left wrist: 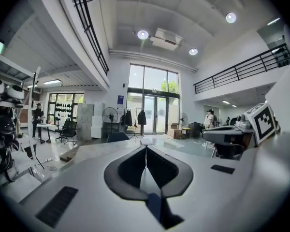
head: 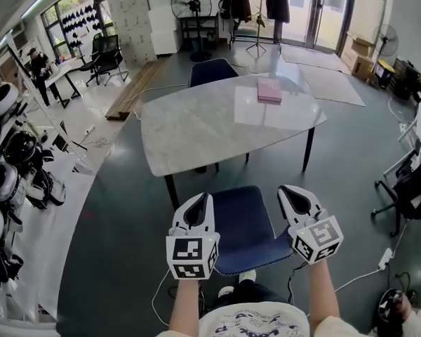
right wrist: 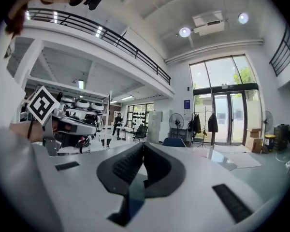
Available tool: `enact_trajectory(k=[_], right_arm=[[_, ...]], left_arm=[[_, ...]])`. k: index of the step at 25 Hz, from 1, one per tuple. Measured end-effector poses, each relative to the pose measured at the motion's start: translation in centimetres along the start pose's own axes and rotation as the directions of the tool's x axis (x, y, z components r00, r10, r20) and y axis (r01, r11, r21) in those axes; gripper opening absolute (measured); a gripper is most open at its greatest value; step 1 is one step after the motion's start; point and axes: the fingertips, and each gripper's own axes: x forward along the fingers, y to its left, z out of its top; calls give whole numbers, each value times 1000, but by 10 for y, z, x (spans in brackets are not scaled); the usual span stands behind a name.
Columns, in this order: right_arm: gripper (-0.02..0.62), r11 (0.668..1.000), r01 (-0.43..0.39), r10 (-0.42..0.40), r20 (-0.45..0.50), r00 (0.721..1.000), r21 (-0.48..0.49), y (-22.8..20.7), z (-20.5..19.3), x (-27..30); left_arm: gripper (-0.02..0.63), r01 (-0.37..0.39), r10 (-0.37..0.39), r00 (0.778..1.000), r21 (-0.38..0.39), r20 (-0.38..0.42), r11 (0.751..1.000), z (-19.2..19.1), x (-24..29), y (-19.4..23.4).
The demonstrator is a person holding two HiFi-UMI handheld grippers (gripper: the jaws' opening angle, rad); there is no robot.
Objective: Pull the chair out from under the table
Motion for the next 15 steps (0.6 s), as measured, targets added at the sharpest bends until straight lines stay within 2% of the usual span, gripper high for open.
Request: enact_trajectory(k=[6,11,15], right_arm=[[6,997,74,-74,22,997,16,-1,6,-4],[6,995,104,-104,28,994,6,0,7,-7],[6,994,111,-112,34,993,24,-1,5,-8]], left_arm=[[20,-40,41,998,-20,46,999,13,-11,10],[20,-64,63,997,21,40,998,9,-16,9],[20,-63,64,997,-18,35,998,5,-17,9]])
